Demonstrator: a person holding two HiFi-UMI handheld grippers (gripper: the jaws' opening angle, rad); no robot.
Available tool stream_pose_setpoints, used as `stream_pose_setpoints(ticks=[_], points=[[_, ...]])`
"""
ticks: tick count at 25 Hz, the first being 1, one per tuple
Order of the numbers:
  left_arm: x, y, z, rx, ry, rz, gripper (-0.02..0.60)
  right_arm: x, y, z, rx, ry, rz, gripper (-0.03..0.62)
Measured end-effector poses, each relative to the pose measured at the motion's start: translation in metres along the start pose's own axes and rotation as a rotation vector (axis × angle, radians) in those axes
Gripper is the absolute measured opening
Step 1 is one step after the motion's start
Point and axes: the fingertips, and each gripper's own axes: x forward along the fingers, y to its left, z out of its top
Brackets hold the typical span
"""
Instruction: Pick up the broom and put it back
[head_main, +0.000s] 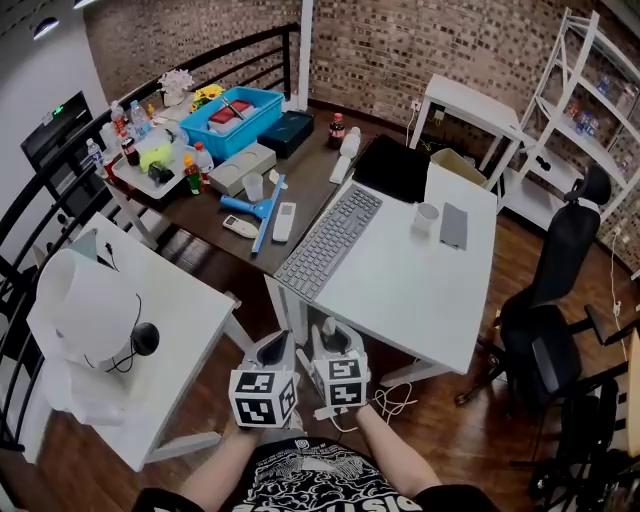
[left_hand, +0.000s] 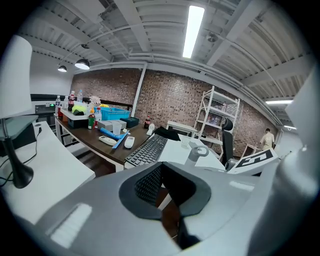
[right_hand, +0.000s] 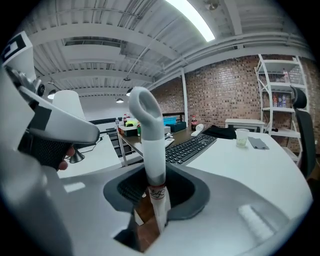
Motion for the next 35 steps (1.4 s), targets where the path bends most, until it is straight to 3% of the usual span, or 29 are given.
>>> stream_pose_setpoints(ticks=[19, 35], points=[[-0.05, -0.038, -0.003, -0.043, -0.112, 0.066, 0.005, -0.112, 0.025, 0.103, -0.106, -0.23, 0.137, 0.097], [-0.051, -0.024, -0.003, -0.04, -0.103, 0.079, 0.005, -0.087, 0.023, 0.081, -0.085, -0.192, 0.115, 0.097]])
